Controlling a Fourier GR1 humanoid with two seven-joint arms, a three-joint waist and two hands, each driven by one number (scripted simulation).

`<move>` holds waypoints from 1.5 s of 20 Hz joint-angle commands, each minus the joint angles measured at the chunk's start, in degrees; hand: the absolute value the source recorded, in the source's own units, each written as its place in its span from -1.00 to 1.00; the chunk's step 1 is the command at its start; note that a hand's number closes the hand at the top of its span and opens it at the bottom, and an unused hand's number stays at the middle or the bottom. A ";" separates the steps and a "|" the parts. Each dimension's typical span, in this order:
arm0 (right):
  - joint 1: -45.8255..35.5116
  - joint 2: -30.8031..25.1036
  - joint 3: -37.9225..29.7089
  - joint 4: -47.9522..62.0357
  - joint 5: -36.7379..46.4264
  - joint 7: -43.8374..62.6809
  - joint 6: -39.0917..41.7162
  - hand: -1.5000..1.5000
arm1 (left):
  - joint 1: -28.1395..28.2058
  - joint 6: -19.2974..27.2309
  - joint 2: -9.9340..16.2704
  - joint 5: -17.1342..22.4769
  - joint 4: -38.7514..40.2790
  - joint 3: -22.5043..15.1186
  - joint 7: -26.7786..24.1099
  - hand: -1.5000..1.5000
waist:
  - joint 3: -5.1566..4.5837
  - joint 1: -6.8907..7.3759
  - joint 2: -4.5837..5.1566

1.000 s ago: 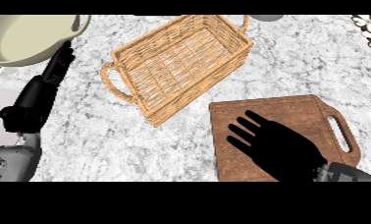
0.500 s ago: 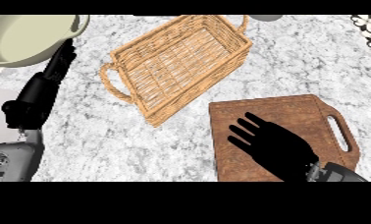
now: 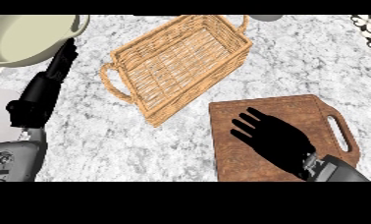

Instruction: Pick the bell pepper from the cutting board and place it in the basket

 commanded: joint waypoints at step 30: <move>15.86 21.47 -35.41 13.87 6.40 25.36 -11.35 1.00 | 5.72 0.01 -1.23 -2.47 -2.44 6.84 1.95 0.00 | 0.19 -11.49 -1.83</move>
